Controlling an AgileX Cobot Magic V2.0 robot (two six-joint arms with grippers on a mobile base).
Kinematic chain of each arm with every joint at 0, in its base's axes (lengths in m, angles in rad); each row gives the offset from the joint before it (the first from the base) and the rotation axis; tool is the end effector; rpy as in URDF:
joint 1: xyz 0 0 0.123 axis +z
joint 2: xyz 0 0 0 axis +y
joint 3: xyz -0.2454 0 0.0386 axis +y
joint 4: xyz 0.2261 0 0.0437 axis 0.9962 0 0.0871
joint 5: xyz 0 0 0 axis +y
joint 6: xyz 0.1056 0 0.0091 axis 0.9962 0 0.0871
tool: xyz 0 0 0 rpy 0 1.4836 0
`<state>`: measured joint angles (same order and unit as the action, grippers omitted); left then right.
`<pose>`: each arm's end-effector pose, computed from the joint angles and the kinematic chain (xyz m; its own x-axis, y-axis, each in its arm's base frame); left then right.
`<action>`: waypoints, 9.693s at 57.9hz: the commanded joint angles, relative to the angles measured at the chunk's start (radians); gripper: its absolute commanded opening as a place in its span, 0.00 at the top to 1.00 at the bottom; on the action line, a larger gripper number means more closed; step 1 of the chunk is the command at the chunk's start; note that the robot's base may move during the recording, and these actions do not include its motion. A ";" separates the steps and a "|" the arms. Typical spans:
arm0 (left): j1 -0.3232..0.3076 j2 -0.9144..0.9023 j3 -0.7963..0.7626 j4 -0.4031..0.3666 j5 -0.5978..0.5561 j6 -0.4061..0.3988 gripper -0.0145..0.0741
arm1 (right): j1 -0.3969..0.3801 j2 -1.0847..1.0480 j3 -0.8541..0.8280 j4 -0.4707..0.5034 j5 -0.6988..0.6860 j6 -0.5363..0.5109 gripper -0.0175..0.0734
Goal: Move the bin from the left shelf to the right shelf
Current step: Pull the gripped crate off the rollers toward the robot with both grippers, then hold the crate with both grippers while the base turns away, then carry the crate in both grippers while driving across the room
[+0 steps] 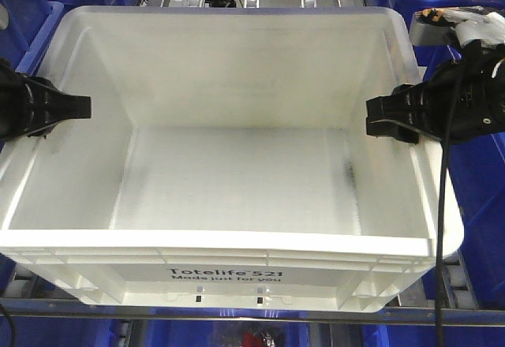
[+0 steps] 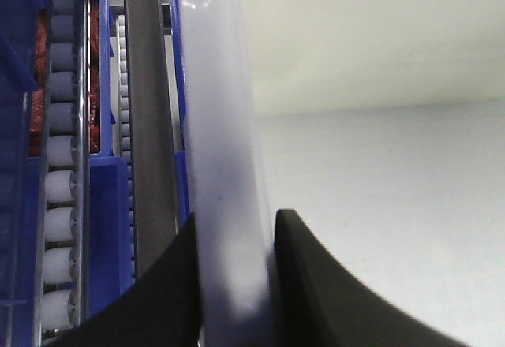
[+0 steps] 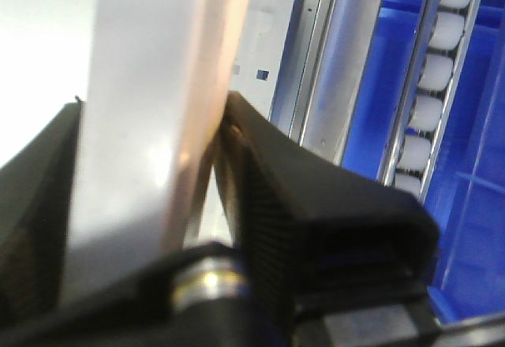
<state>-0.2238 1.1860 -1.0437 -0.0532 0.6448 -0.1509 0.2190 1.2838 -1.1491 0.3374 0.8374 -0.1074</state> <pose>0.2476 -0.0598 0.3079 -0.6631 -0.0461 -0.7471 0.1205 0.9785 -0.1673 0.2527 0.0830 0.3046 -0.7768 -0.0508 -0.6277 -0.2745 0.9244 0.2649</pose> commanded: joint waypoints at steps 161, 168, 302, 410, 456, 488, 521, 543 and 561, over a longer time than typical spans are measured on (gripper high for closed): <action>-0.006 -0.040 -0.038 -0.031 -0.114 0.016 0.84 | 0.000 -0.044 -0.039 0.032 -0.073 -0.038 0.81; -0.006 -0.040 -0.038 -0.031 -0.114 0.016 0.84 | 0.000 -0.044 -0.039 0.032 -0.072 -0.038 0.81; -0.006 -0.040 -0.038 -0.031 -0.114 0.016 0.84 | 0.000 -0.044 -0.039 0.032 -0.060 -0.038 0.81; -0.006 -0.040 -0.038 -0.031 -0.114 0.016 0.84 | 0.000 -0.044 -0.039 0.032 -0.058 -0.038 0.81; -0.006 -0.040 -0.038 -0.031 -0.114 0.016 0.84 | 0.000 -0.044 -0.039 0.032 -0.059 -0.038 0.81; -0.006 -0.040 -0.038 -0.031 -0.114 0.016 0.84 | 0.000 -0.044 -0.039 0.032 -0.058 -0.038 0.81; -0.006 -0.040 -0.038 -0.031 -0.114 0.016 0.84 | 0.000 -0.044 -0.039 0.036 -0.057 -0.038 0.81; -0.006 -0.040 -0.038 -0.031 -0.114 0.016 0.84 | 0.000 -0.044 -0.039 0.035 -0.058 -0.038 0.81; -0.006 -0.040 -0.038 -0.032 -0.114 0.016 0.84 | 0.000 -0.044 -0.039 0.035 -0.058 -0.038 0.81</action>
<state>-0.2238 1.1860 -1.0437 -0.0594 0.6605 -0.1509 0.2190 1.2831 -1.1491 0.3362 0.8655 -0.1037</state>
